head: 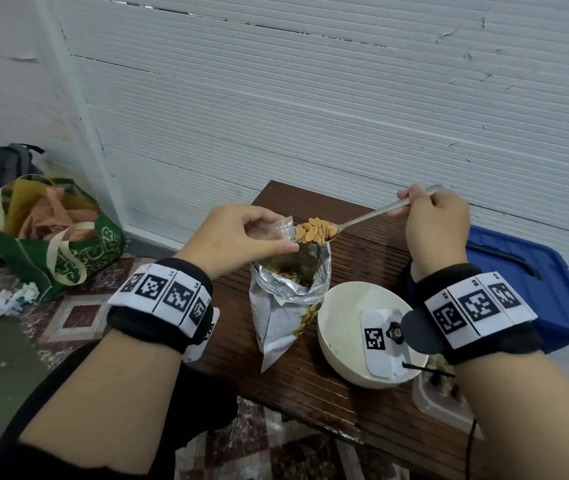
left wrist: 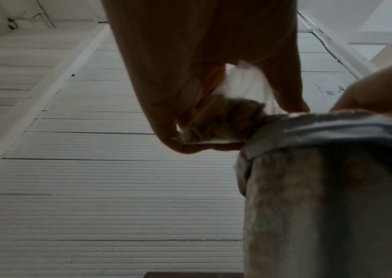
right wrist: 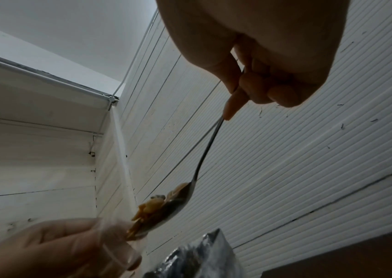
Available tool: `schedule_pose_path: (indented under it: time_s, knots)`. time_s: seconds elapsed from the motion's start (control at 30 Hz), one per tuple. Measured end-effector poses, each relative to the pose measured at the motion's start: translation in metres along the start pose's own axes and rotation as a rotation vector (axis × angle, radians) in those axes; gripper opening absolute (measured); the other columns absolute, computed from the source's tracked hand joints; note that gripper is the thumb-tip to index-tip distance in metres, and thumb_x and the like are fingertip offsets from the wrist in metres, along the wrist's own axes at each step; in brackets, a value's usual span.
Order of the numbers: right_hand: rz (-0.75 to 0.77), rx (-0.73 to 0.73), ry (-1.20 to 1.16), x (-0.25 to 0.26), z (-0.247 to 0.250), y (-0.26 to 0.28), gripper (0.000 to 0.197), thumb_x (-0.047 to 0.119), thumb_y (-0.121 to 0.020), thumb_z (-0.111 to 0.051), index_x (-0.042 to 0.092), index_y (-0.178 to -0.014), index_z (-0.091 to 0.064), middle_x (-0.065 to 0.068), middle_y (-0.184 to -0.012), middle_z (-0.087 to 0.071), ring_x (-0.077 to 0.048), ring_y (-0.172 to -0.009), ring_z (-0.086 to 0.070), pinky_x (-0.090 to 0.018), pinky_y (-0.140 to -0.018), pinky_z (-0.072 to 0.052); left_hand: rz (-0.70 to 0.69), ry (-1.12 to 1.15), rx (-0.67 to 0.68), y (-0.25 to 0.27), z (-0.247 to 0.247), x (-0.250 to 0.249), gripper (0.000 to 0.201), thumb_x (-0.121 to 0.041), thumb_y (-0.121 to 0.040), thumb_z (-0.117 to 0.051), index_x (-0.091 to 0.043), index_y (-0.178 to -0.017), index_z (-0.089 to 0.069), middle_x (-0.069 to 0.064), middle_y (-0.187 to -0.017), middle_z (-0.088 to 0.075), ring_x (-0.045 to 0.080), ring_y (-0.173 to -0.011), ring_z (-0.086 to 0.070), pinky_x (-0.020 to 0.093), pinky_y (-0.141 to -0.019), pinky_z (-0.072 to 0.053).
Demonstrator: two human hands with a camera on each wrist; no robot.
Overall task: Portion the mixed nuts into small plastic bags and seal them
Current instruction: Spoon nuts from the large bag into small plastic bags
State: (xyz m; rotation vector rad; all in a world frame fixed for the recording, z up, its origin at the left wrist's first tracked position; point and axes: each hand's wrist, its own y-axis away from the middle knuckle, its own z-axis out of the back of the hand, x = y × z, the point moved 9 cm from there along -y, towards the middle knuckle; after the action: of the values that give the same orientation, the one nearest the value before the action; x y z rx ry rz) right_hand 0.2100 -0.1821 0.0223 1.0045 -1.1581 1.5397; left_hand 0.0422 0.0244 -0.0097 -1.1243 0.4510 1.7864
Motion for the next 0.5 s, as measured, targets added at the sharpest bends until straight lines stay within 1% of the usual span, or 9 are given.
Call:
schedule_pose_path:
  time_s: [0.07,0.1,0.13,0.2,0.27,0.33,0.43,0.5]
  knots:
    - [0.022,0.018,0.007,0.006,-0.005,0.000,0.033,0.021,-0.100,-0.043,0.004,-0.090,-0.069,0.017,-0.048,-0.060,0.008,-0.062,-0.053,-0.009,-0.061,-0.038,-0.013,-0.017,0.010,0.000,-0.003,-0.003,0.038,-0.038,-0.064,-0.084,-0.032,-0.098,-0.068,-0.019,-0.084,-0.067,-0.018,-0.079,-0.058,-0.002,-0.067,-0.041]
    - [0.033,0.029,0.011,0.008,-0.009,0.001,0.033,0.021,-0.100,-0.043,0.005,-0.091,-0.070,0.014,-0.052,-0.061,0.009,-0.061,-0.053,-0.004,-0.057,-0.036,-0.018,-0.024,0.011,0.000,-0.005,-0.004,0.038,-0.039,-0.064,-0.084,-0.032,-0.098,-0.069,-0.020,-0.084,-0.067,-0.018,-0.080,-0.058,-0.001,-0.067,-0.041]
    - [0.042,0.042,0.017,0.009,-0.012,0.002,0.032,0.021,-0.100,-0.042,0.006,-0.092,-0.069,0.012,-0.056,-0.061,0.008,-0.061,-0.053,-0.002,-0.055,-0.035,-0.023,-0.031,0.010,0.000,-0.005,-0.004,0.040,-0.040,-0.064,-0.084,-0.031,-0.101,-0.070,-0.020,-0.086,-0.067,-0.016,-0.081,-0.059,-0.001,-0.068,-0.042]
    - [0.056,0.064,0.031,0.011,-0.018,0.003,0.030,0.021,-0.100,-0.042,0.008,-0.092,-0.068,0.009,-0.059,-0.062,0.007,-0.058,-0.051,-0.001,-0.053,-0.035,-0.029,-0.050,0.007,0.000,-0.007,-0.005,0.045,-0.042,-0.064,-0.084,-0.029,-0.105,-0.071,-0.020,-0.088,-0.068,-0.014,-0.084,-0.060,0.000,-0.069,-0.043]
    - [0.069,0.086,0.038,0.012,-0.023,0.005,0.030,0.021,-0.101,-0.042,0.009,-0.092,-0.068,0.009,-0.059,-0.062,0.009,-0.057,-0.051,-0.001,-0.055,-0.035,-0.031,-0.052,0.002,0.000,-0.007,-0.005,0.045,-0.042,-0.064,-0.084,-0.029,-0.105,-0.071,-0.020,-0.088,-0.067,-0.016,-0.083,-0.059,0.000,-0.068,-0.042]
    - [0.072,0.102,0.033,0.013,-0.026,0.005,0.030,0.020,-0.100,-0.042,0.007,-0.092,-0.069,0.010,-0.060,-0.062,0.010,-0.060,-0.052,-0.002,-0.057,-0.035,-0.032,-0.043,-0.001,0.000,-0.007,-0.006,0.044,-0.040,-0.064,-0.084,-0.029,-0.105,-0.070,-0.021,-0.088,-0.067,-0.018,-0.082,-0.057,-0.001,-0.067,-0.041]
    - [0.080,0.114,0.034,0.015,-0.028,0.007,0.031,0.020,-0.100,-0.044,0.007,-0.084,-0.068,0.014,-0.062,-0.062,0.015,-0.062,-0.053,-0.001,-0.059,-0.035,-0.032,-0.027,-0.011,0.000,-0.006,-0.005,0.042,-0.038,-0.065,-0.085,-0.029,-0.104,-0.070,-0.021,-0.087,-0.066,-0.018,-0.081,-0.057,-0.001,-0.066,-0.041]
    - [0.082,0.122,0.033,0.018,-0.030,0.008,0.030,0.020,-0.100,-0.044,0.011,-0.080,-0.065,0.012,-0.063,-0.062,0.014,-0.062,-0.053,-0.001,-0.060,-0.037,-0.030,-0.020,-0.013,0.000,-0.006,-0.005,0.041,-0.038,-0.066,-0.084,-0.029,-0.103,-0.070,-0.020,-0.087,-0.067,-0.017,-0.081,-0.058,0.000,-0.066,-0.041]
